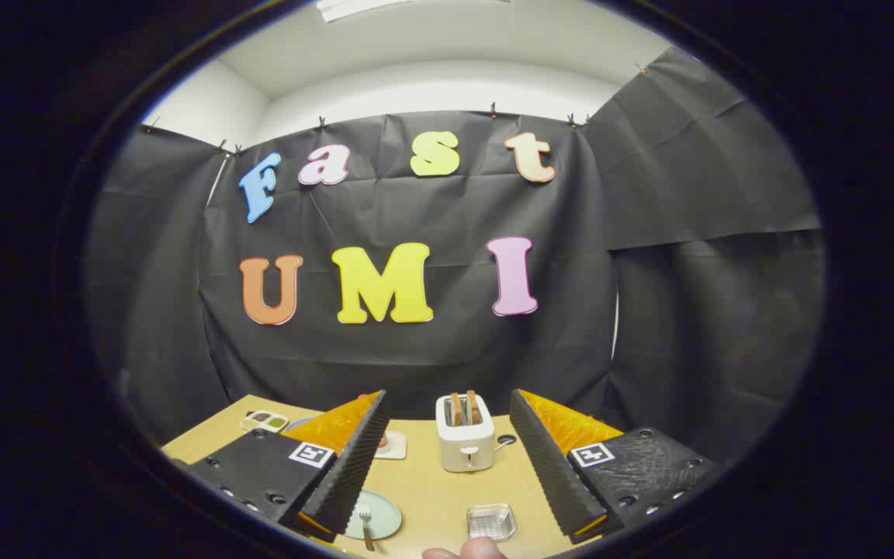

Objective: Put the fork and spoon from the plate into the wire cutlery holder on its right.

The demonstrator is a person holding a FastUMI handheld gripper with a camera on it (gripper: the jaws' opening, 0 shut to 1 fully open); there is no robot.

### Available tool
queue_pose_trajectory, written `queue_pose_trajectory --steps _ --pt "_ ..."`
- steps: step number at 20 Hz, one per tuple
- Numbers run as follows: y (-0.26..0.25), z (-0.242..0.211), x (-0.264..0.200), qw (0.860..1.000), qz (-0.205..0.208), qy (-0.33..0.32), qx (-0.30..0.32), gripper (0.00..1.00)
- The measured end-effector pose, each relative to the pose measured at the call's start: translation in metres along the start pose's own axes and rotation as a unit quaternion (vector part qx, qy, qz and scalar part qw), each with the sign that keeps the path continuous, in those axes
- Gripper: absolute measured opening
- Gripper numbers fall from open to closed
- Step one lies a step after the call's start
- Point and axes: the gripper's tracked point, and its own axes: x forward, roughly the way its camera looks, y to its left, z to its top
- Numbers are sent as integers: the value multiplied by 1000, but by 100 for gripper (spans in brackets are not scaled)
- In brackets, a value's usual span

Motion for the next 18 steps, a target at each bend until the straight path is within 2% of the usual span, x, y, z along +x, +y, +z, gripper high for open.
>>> queue_pose_trajectory --steps 8,18 --pt "17 0 -9 1000 19 1 -5 94" --pt "22 -12 -11 1000 23 19 -11 94"
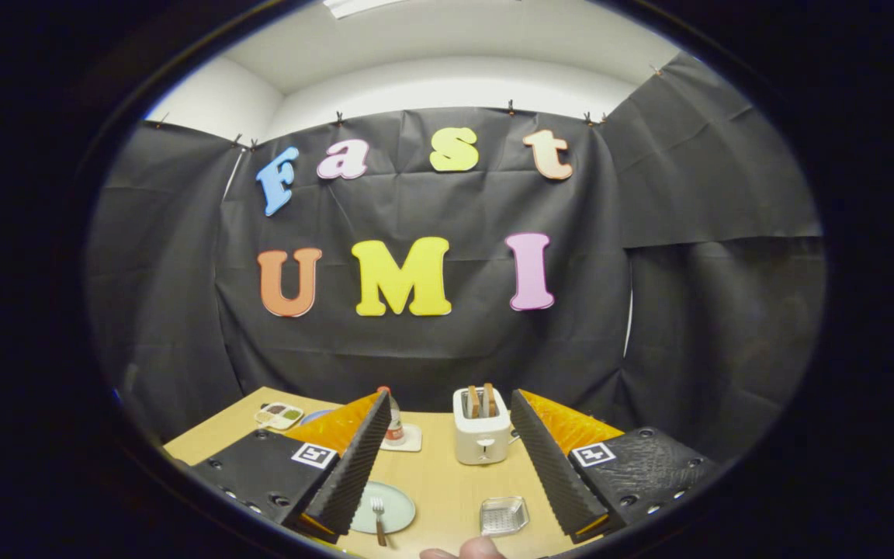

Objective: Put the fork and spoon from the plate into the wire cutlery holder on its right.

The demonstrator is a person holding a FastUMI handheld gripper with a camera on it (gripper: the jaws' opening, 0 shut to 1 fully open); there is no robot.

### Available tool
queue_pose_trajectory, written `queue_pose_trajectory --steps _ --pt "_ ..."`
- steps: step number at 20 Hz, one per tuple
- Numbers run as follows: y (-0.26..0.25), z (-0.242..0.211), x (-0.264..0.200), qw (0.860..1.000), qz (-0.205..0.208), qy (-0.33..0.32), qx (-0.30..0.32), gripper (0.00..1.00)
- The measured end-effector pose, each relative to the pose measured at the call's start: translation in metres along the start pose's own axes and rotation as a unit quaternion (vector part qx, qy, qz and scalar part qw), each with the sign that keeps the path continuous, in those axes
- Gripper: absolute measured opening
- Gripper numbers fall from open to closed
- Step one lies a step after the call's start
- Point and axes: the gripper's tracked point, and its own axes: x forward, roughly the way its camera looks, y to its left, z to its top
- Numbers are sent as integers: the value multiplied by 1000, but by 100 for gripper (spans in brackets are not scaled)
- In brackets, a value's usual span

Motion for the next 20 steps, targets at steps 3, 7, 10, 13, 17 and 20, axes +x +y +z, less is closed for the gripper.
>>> queue_pose_trajectory --steps 3,7,10,13,17,20 --pt "6 -7 1 1000 6 11 0 94" --pt "17 -24 7 999 17 33 -5 94" --pt "33 -44 14 998 32 55 -12 94" --pt "46 -65 23 996 41 74 -24 94" --pt "62 -103 37 992 47 112 -32 94" --pt "84 -145 46 985 74 156 -28 94"
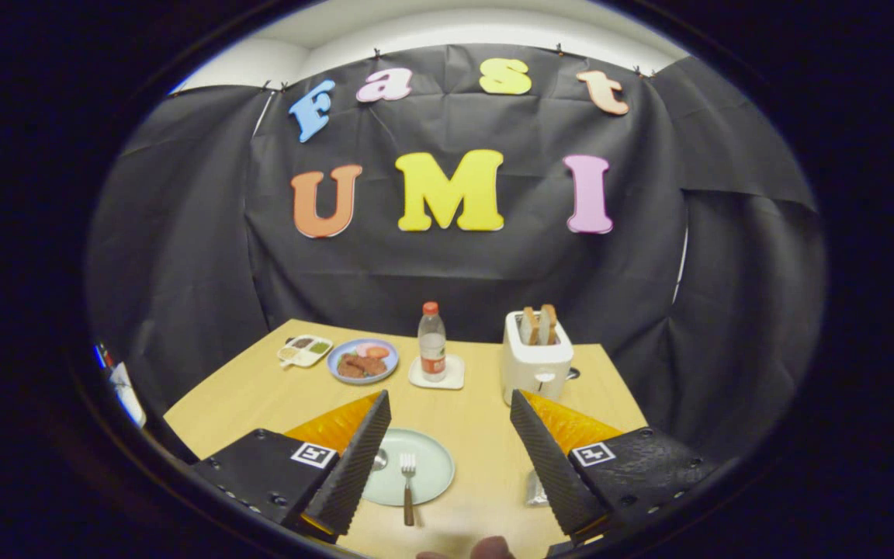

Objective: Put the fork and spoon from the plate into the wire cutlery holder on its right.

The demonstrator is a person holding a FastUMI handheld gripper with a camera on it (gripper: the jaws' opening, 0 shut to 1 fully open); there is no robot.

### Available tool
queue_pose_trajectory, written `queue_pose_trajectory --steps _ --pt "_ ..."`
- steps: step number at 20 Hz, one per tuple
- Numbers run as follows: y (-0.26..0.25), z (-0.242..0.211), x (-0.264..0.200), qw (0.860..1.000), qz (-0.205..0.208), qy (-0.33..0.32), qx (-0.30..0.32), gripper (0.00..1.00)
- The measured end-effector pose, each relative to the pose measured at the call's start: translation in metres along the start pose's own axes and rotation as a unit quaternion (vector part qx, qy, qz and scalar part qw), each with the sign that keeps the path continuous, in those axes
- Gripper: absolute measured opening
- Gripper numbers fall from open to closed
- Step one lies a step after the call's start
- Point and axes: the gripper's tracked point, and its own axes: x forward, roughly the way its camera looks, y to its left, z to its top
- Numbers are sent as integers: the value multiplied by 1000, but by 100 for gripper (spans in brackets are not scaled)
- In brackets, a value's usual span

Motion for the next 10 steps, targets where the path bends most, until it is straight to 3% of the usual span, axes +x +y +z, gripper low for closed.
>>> queue_pose_trajectory --steps 10 --pt "44 -122 73 989 35 141 -25 94"
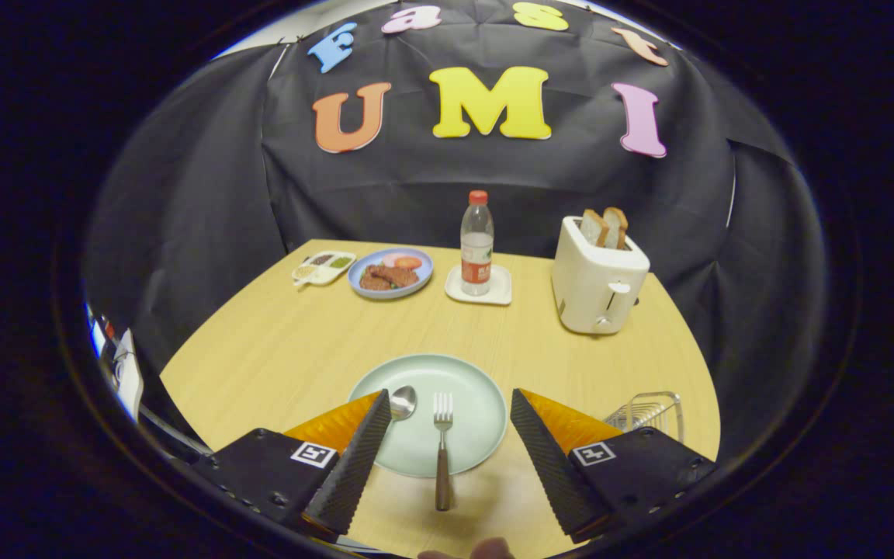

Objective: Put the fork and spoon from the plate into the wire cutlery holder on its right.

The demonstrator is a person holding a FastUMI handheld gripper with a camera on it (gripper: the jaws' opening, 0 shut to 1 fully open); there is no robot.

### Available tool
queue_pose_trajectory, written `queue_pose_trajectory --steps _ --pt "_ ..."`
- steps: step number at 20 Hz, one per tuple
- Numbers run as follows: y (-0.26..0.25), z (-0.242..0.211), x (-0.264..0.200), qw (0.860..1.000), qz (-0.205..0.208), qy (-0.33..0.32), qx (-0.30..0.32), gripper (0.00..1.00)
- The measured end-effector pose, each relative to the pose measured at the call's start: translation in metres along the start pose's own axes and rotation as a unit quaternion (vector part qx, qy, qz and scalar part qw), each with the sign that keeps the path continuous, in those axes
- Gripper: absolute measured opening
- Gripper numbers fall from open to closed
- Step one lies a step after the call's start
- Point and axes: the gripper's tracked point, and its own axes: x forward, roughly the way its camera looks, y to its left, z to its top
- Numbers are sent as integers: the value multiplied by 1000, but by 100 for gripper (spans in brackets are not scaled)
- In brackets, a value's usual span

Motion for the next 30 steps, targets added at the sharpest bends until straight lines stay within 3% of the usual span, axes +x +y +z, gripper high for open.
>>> queue_pose_trajectory --steps 8,9,10,15,18,19,20,22,30 --pt "11 -73 57 995 1 99 -24 95" --pt "12 -80 62 994 1 108 -30 91" --pt "12 -86 65 993 -3 116 -33 86" --pt "6 -99 76 989 -26 146 -29 35" --pt "3 -107 82 986 -32 165 -17 19" --pt "4 -107 80 985 -30 168 -12 10" --pt "5 -106 81 985 -28 169 -9 10" --pt "6 -108 79 983 -23 182 6 1" --pt "9 -65 37 976 0 209 63 1"
